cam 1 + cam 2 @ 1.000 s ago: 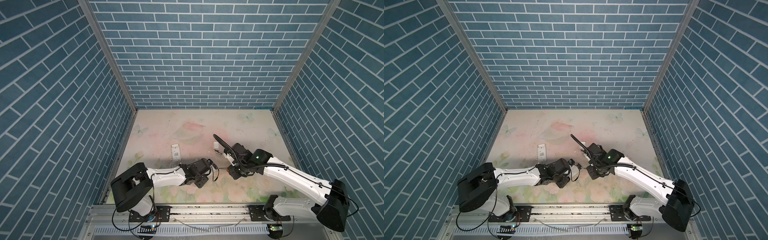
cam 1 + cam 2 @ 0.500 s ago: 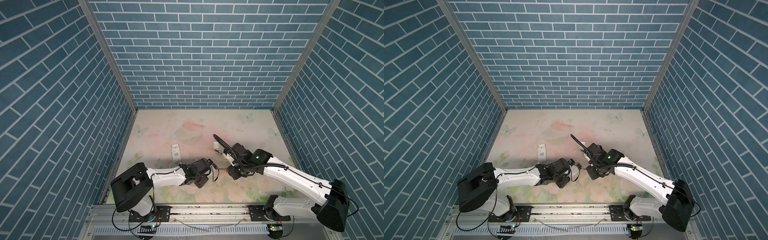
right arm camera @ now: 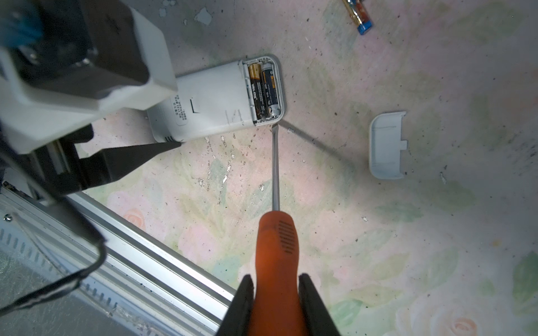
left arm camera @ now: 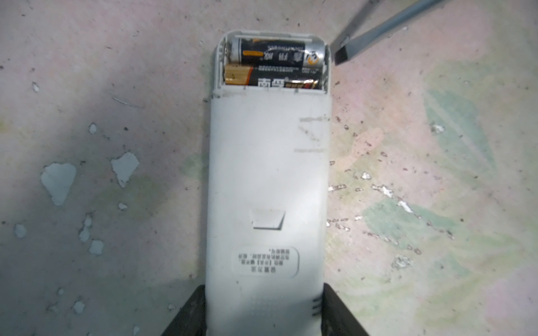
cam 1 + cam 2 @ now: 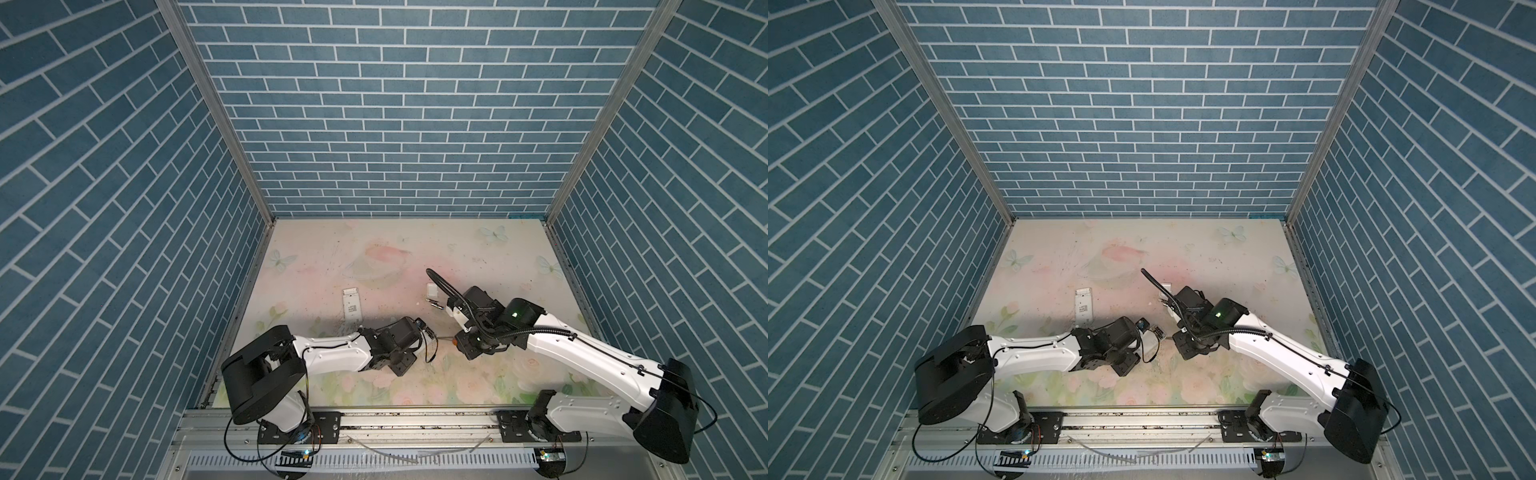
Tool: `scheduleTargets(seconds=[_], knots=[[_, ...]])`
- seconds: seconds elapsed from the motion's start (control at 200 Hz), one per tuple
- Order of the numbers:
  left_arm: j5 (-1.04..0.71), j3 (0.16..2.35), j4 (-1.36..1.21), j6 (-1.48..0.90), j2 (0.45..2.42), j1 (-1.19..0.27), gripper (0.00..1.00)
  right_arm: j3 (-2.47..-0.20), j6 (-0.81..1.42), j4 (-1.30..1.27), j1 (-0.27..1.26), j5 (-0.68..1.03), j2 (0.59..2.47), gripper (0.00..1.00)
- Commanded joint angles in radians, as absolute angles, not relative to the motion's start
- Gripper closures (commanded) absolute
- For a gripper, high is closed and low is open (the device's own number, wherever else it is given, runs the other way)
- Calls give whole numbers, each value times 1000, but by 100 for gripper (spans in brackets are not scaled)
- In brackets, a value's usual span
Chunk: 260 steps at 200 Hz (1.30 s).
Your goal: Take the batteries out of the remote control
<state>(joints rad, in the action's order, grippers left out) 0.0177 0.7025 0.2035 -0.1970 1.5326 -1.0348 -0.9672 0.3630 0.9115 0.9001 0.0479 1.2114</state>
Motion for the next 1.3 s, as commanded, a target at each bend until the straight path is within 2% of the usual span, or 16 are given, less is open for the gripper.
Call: scheduleTargets(seconds=[0.0, 1.295], knots=[[-44, 669, 273, -196, 1565, -1048, 87, -984, 390, 917, 897, 43, 1199, 100], [-45, 666, 270, -196, 1567, -1052, 88, -1035, 371, 917, 893, 40, 1230, 100]])
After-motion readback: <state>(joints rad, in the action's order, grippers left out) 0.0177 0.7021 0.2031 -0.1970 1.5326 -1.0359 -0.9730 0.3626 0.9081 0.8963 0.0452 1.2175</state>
